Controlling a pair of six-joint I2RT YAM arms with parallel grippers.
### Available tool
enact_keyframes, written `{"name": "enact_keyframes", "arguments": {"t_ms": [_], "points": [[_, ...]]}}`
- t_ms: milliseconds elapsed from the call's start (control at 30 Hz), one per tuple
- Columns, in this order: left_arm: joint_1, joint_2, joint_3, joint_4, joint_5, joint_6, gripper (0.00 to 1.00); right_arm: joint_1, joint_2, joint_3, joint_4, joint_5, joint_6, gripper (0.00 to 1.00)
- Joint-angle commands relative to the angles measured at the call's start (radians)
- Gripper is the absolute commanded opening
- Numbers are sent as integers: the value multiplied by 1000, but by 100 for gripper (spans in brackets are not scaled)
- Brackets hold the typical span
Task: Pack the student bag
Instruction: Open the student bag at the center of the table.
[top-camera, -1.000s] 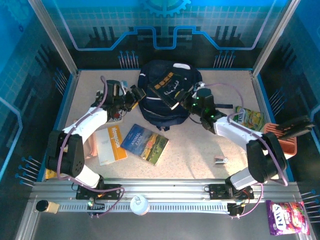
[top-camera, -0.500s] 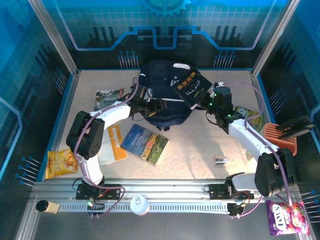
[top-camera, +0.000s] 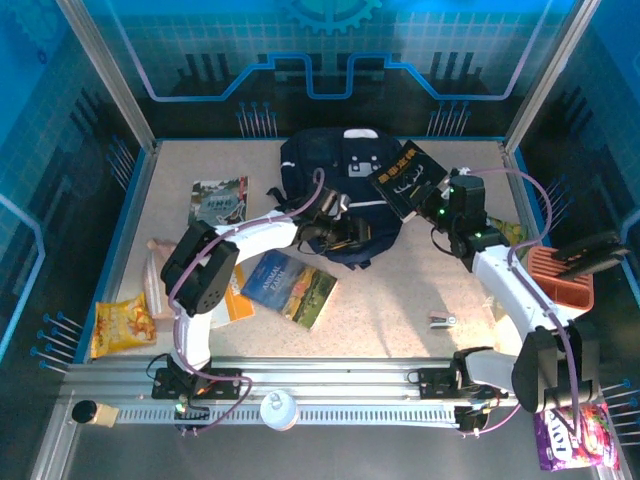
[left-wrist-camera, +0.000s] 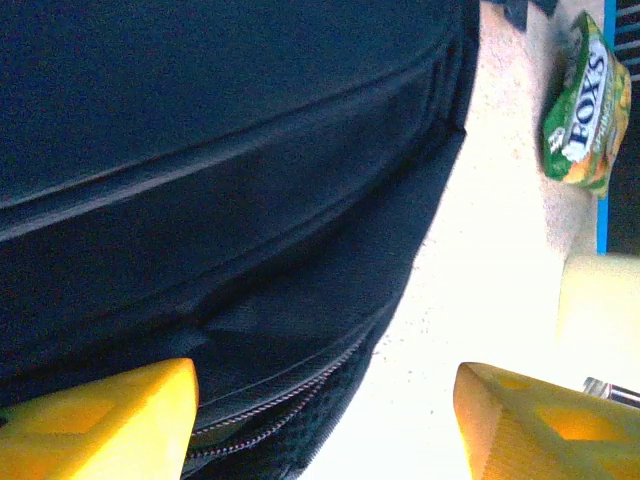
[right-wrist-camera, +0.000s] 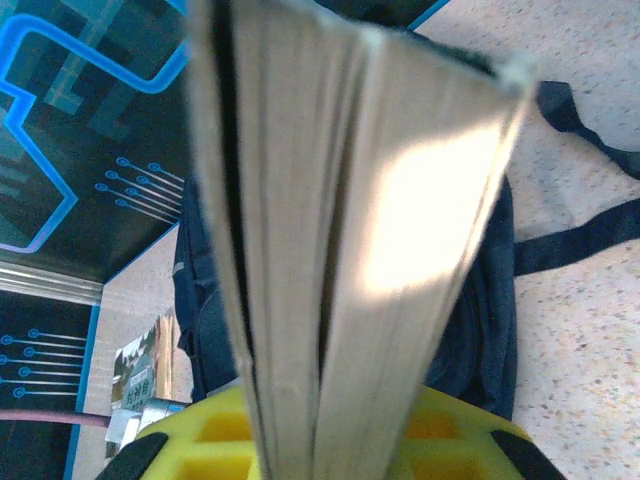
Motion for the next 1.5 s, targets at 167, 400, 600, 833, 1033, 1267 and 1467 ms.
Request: {"name": "enact_keyframes", "arguments": {"t_ms": [167, 400, 600, 833, 1033, 1267, 1467], "points": [[-22, -19, 227, -320, -134, 402, 75, -47, -84, -15, -12, -10, -38, 0], [0, 81, 396, -457, -264, 787, 79, -69, -93, -17, -44, -20, -39, 0], [6, 204, 535, -512, -277, 999, 73, -83, -112, -19, -76, -19, -38, 0], [9, 306, 642, -547, -309, 1110, 68, -89, -142, -24, -116, -9, -36, 0], [9, 395, 730, -584, -386, 1150, 64, -91, -159, -32, -132, -3, -27, 0], [7, 436, 768, -598, -430, 1193, 63, -92, -176, -22, -157, 19, -33, 0], [8, 448, 776, -616, -438, 1246, 64, -94, -185, -9, -176, 31, -41, 0]]}}
